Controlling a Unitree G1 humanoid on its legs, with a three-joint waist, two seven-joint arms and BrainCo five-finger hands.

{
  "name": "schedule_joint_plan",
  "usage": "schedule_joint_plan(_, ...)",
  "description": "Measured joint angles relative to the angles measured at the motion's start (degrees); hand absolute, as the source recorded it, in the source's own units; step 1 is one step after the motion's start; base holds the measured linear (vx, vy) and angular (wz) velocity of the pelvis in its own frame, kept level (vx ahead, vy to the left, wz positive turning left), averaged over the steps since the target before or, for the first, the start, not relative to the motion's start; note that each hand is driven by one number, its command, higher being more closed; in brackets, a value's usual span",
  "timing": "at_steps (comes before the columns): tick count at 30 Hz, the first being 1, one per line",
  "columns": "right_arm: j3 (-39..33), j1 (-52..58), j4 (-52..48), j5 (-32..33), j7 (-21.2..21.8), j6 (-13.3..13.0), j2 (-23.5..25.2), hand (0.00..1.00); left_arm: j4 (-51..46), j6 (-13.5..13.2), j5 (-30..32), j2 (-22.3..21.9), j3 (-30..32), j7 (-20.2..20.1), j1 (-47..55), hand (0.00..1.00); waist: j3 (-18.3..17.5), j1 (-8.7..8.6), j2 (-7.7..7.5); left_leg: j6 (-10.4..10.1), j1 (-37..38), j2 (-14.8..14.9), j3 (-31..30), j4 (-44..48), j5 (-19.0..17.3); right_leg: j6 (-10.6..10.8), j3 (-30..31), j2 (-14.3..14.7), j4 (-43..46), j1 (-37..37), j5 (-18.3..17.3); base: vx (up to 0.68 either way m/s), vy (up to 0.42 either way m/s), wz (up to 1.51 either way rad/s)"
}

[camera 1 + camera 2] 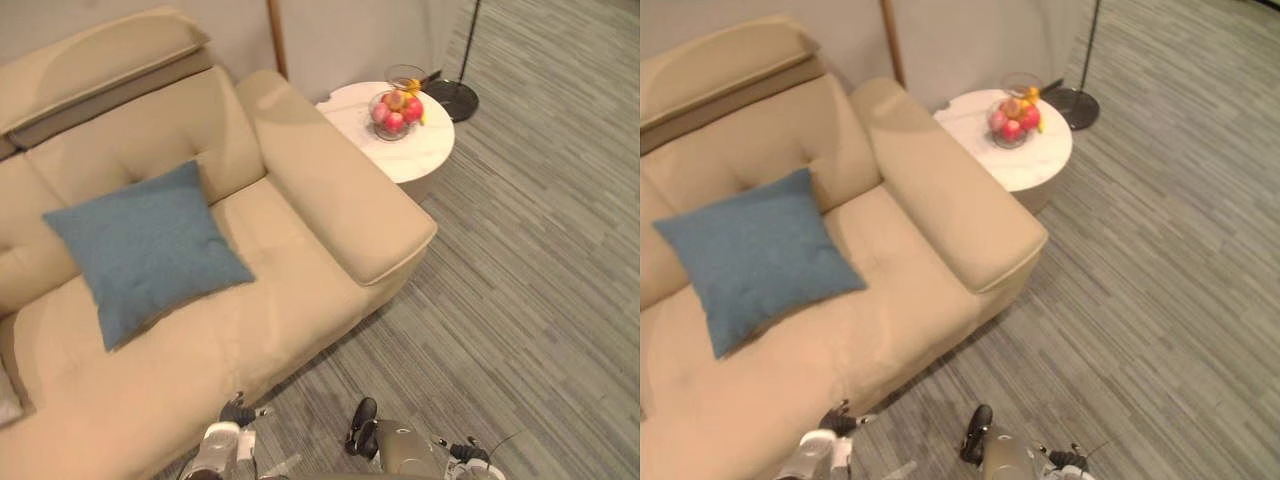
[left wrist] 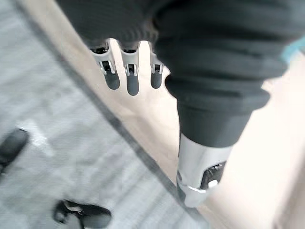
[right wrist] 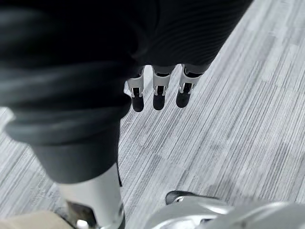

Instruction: Pick up cushions and gather them together orderly.

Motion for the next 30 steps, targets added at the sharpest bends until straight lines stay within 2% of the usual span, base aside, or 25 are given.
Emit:
schedule_joint_plan(1,0.4,0.0,0.0,0.0,0.0,0.0,0.1,0.0,0.1,0.2,0.3,-0.2,0.0,-0.2,0.1,0.0,0.0,0.02,-0.68,-0.2,-0.9,2.3,0.2,6.1,-0.2,-0.1,1.2,0.0,0.6,0.1,-0.7,0.13,-0.19,-0.67)
schedule_joint_plan(2,0.5,-0.1,-0.4,0.0,0.0,0.0,0.2,0.0,0.1,0.5,0.8,-0.7,0.0,-0.3,0.8,0.0,0.1,0.14,-0.84,0.5,-2.4,6.9,0.8,17.0,0.1,-0.7,3.9,0.9,0.8,0.7,-1.4,0.1,-0.137,-1.1)
schedule_joint_plan(3,1.2,-0.5,-0.7,0.0,0.0,0.0,0.1,0.0,0.2,0.8,1.5,-1.3,0.0,-0.3,1.8,0.0,0.3,0.35,-0.78,1.5,-3.6,9.4,-0.3,24.7,-3.1,-1.0,7.1,2.3,0.4,1.0,-1.7,0.1,-0.065,-1.34)
schedule_joint_plan(4,1.6,-0.8,-0.7,0.0,0.0,0.0,0.0,0.0,0.2,1.1,2.0,-1.5,-0.3,-0.4,2.3,0.0,0.3,0.37,-0.67,1.4,-5.1,9.5,-2.8,27.8,-5.9,-1.5,9.9,3.5,0.1,1.2,-1.9,0.07,-0.016,-1.59)
schedule_joint_plan(5,2.0,-0.9,-0.8,0.0,0.0,0.0,-0.1,0.0,0.7,1.2,2.1,-1.6,-0.4,-0.8,2.6,0.0,0.3,0.39,-0.39,0.7,-8.7,7.2,-10.5,29.7,-9.7,-1.9,13.5,5.1,-0.8,2.3,-1.7,0.1,0.005,-1.65)
schedule_joint_plan(7,2.2,-1.0,0.2,0.0,0.0,0.1,-0.5,0.0,0.1,1.2,2.2,-1.6,-1.2,-1.1,4.0,0.0,0.7,1.34,-0.8,-0.2,-12.0,1.1,-22.3,26.9,-13.1,-1.6,19.9,7.4,-2.8,5.2,-0.3,0.12,0.07,-1.96)
schedule_joint_plan(8,2.3,-1.1,0.3,0.0,0.0,0.1,-0.6,0.0,-1.4,0.9,2.0,-1.4,-2.0,-1.1,4.9,0.0,0.8,1.85,-0.93,-0.7,-14.2,-2.8,-29.1,23.4,-13.9,-1.2,23.5,8.4,-4.2,6.8,0.7,0.11,0.121,-1.86)
schedule_joint_plan(9,2.5,-1.6,0.4,0.0,-0.1,0.1,-0.8,0.0,-1.6,0.7,1.8,-1.3,-2.2,-1.1,5.1,0.0,0.8,1.92,-0.93,-0.7,-15.4,-4.7,-32.6,21.1,-13.9,-0.9,25.7,8.9,-4.9,7.3,1.3,0.07,0.176,-2.08)
schedule_joint_plan(11,2.6,-2.1,0.6,-0.5,-0.3,0.1,-1.9,0.0,-2.1,-0.1,1.4,-1.3,-2.2,-1.0,5.1,0.0,0.8,2.45,-0.26,0.0,-18.2,-10.3,-44.5,10.6,-13.2,1.0,34.7,10.2,-7.3,8.4,3.4,0.06,0.202,-2.1)
schedule_joint_plan(12,2.6,-2.2,0.6,-1.3,-0.4,0.0,-2.1,0.0,-1.8,-0.1,1.2,-1.4,-2.1,-1.0,5.2,0.0,0.8,2.78,0.13,1.0,-18.2,-10.9,-46.9,7.4,-12.1,1.9,36.6,10.6,-8.2,8.7,3.9,0.07,0.198,-2.32)
schedule_joint_plan(13,3.5,-2.1,0.6,-2.3,-0.4,0.0,-2.8,0.0,-1.0,-0.2,1.1,-1.7,-2.0,-1.0,5.4,0.0,0.6,3.89,1.34,2.8,-17.3,-10.0,-48.0,2.2,-6.8,3.6,41.1,12.2,-9.0,9.0,4.0,0.07,0.206,-2.01)
schedule_joint_plan(14,3.7,-2.1,0.6,-2.4,-0.4,0.0,-3.1,0.0,0.0,-0.1,1.0,-1.6,-1.6,-1.0,5.5,0.0,0.4,4.31,1.79,4.3,-15.9,-9.7,-45.4,1.6,-5.4,4.6,43.0,12.0,-8.9,9.1,3.8,0.1,0.209,-1.81)
schedule_joint_plan(16,3.6,-1.2,0.8,-3.1,-0.4,0.3,-2.2,0.0,0.6,0.0,1.0,-1.1,-1.3,-1.0,5.4,0.0,0.4,4.01,0.94,5.0,-13.8,-10.1,-40.6,-1.6,-5.3,6.6,44.3,10.8,-9.8,8.9,4.2,0.11,0.195,-1.07)
schedule_joint_plan(19,3.6,-1.1,0.9,-4.4,-0.4,0.6,-0.7,0.0,0.7,0.0,1.5,-0.3,-0.8,-1.0,5.5,0.0,0.6,4.05,-0.13,5.6,-11.9,-10.7,-34.5,-4.0,-4.9,7.9,44.3,9.2,-10.1,6.7,5.1,0.08,0.167,-1.05)
schedule_joint_plan(21,3.7,-2.0,1.0,-4.4,-0.4,0.6,-0.7,0.0,0.7,0.1,1.8,0.1,-0.8,-1.0,5.4,0.0,0.9,4.3,-0.33,5.6,-11.1,-10.6,-30.2,-4.0,-4.9,8.6,40.5,8.0,-7.0,4.0,4.6,0.04,0.05,-0.96)
schedule_joint_plan(22,3.8,-2.8,1.0,-4.4,-0.4,0.6,-0.7,0.0,0.8,0.1,1.8,0.6,-0.9,-1.0,5.3,0.0,1.0,4.33,-0.29,5.6,-10.6,-10.4,-27.5,-4.0,-4.9,8.5,32.7,5.9,-4.8,1.9,4.0,0.04,0.004,-0.93)
schedule_joint_plan(23,4.1,-3.1,1.0,-4.4,-0.5,0.5,-0.8,0.0,0.9,0.2,1.7,1.1,-1.3,-0.9,5.3,0.0,1.1,4.46,-0.31,5.6,-10.2,-10.4,-25.7,-4.0,-4.9,6.9,24.2,2.9,-3.7,0.7,3.4,0.06,-0.036,-0.88)
schedule_joint_plan(24,4.2,-3.2,1.0,-4.4,-0.5,0.5,-1.1,0.0,1.0,0.2,1.7,1.4,-2.1,-0.8,5.3,0.0,1.3,4.32,-0.08,5.6,-9.4,-10.3,-24.5,-4.0,-5.0,5.7,18.8,0.9,-3.1,0.6,3.2,0.06,-0.059,-0.63)
schedule_joint_plan(26,4.7,-3.3,0.8,-4.4,-0.5,0.5,-1.5,0.0,1.0,0.3,1.7,1.7,-2.2,-0.8,5.2,0.0,1.7,4.23,0.37,5.0,-8.4,-9.6,-24.2,-4.0,-5.3,5.1,16.8,1.0,-2.7,0.9,3.2,0.08,-0.124,-0.42)
schedule_joint_plan(27,4.8,-3.5,0.8,-4.5,-0.5,0.5,-1.9,0.0,1.0,0.2,1.7,1.1,-2.1,-0.8,5.2,0.0,1.9,3.96,1.01,4.0,-7.9,-8.9,-24.0,-4.0,-5.9,5.3,17.8,2.8,-2.7,0.8,3.0,0.09,-0.173,-0.47)
schedule_joint_plan(28,4.9,-3.9,0.9,-4.5,-0.5,0.5,-2.0,0.0,0.9,0.2,1.7,0.7,-2.1,-0.8,5.3,0.0,2.2,4.27,1.37,3.3,-7.5,-7.9,-23.4,-3.9,-6.4,6.5,18.0,3.7,-2.6,0.7,2.2,0.11,-0.225,-0.65)
schedule_joint_plan(29,4.7,-4.7,0.8,-4.5,-0.5,0.5,-1.8,0.0,0.6,0.2,1.7,0.6,-2.2,-0.8,5.2,0.0,2.3,4.49,1.53,3.2,-6.9,-7.1,-20.9,-3.9,-6.4,7.1,11.9,0.1,1.5,-0.6,-4.5,0.08,-0.175,-0.73)
schedule_joint_plan(30,4.8,-4.7,0.8,-4.5,-0.5,0.4,-2.0,0.0,0.5,0.2,1.6,0.5,-2.4,-0.8,5.0,0.0,2.5,4.42,0.79,1.7,-6.2,-7.3,-19.9,-3.5,-7.5,6.0,7.2,-2.8,4.5,-1.0,-4.9,0.11,-0.185,-0.71)
